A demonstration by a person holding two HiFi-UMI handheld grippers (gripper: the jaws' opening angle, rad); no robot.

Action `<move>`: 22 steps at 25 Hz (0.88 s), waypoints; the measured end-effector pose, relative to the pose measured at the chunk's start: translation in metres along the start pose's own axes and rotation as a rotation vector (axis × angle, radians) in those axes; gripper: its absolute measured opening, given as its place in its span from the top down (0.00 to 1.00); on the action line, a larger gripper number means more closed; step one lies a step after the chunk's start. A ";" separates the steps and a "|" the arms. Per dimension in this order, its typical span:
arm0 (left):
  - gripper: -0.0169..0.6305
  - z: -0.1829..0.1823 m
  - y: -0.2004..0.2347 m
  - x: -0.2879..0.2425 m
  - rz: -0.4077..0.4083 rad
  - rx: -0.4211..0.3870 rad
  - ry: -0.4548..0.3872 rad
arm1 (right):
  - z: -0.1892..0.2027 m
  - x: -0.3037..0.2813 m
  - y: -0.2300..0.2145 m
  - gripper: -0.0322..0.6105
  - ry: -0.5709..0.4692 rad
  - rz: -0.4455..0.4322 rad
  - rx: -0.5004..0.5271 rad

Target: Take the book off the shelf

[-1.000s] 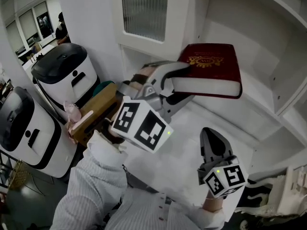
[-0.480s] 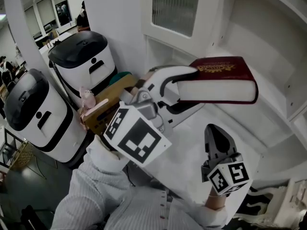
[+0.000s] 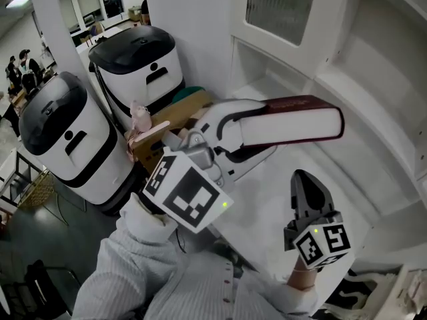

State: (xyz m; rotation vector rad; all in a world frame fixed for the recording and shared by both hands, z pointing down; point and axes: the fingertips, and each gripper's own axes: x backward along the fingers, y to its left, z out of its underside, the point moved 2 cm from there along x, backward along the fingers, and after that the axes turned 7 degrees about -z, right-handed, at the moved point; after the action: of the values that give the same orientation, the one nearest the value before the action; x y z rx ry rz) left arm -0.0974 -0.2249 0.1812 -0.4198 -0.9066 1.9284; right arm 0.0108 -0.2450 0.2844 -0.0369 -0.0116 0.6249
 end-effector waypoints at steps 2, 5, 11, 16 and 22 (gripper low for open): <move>0.62 0.009 -0.004 0.007 -0.001 0.014 0.031 | 0.003 -0.002 0.003 0.93 0.005 -0.010 -0.007; 0.62 0.025 -0.013 0.015 0.001 0.046 0.076 | 0.009 -0.004 0.007 0.93 0.015 -0.019 -0.017; 0.62 0.058 -0.043 0.018 0.024 0.141 0.152 | 0.022 0.000 0.005 0.93 0.041 -0.010 -0.036; 0.62 0.079 -0.078 0.011 0.057 0.241 0.186 | 0.031 0.010 -0.003 0.93 0.059 0.022 -0.044; 0.62 0.091 -0.119 -0.003 0.120 0.365 0.202 | 0.042 0.026 -0.017 0.93 0.095 0.086 -0.055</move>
State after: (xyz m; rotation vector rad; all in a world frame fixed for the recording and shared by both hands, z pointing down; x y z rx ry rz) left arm -0.0796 -0.2315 0.3295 -0.4488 -0.3948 2.0641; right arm 0.0411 -0.2417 0.3269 -0.1204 0.0653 0.7082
